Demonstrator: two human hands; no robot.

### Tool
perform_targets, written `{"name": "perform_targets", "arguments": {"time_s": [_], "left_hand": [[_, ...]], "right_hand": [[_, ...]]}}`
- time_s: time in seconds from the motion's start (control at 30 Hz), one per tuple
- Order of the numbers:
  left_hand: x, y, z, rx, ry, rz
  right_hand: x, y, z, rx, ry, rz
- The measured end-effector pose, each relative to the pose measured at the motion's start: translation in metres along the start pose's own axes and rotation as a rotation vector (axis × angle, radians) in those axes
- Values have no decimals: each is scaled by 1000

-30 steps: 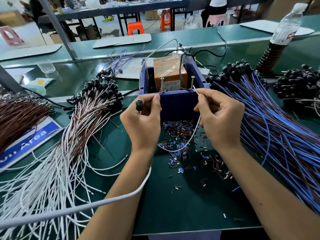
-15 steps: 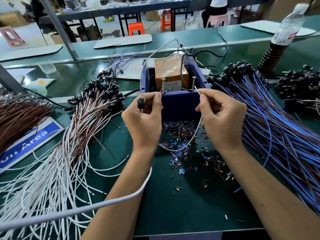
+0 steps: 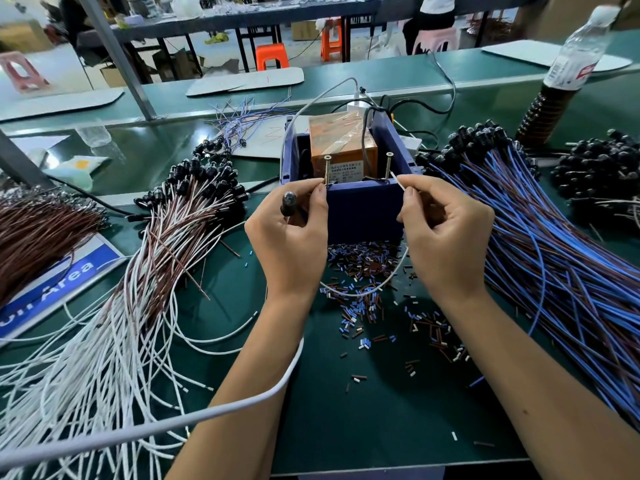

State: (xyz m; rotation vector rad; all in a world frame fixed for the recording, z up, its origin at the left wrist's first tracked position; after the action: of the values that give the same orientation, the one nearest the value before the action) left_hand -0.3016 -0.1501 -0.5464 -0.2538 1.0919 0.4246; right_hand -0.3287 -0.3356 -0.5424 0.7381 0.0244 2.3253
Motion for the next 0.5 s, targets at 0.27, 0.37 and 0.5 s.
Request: {"name": "perform_targets", "arguments": {"time_s": [0.27,0.37,0.5], "left_hand": [[-2,0,0,-10,-24,11],[-2,1,0,-10,-19,5],[-2,1,0,-10,-12,0]], "right_hand": [[4,-2,3,-20,1,19],[3,-3,2,-21,4,19],[1,-1,2,-25,4,11]]}}
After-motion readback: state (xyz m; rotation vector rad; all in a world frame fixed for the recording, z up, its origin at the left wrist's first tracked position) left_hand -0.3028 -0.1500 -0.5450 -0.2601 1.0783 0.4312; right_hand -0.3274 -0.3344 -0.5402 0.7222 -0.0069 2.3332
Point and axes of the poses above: each hand's wrist, its own z-axis towards the middle knuckle, its own y-axis out of the back of the hand, x = y × z, the point moved 3 cm from there along z, towards the middle knuckle, and after that the axes turned 14 degrees about y, right-handed, at the moved point
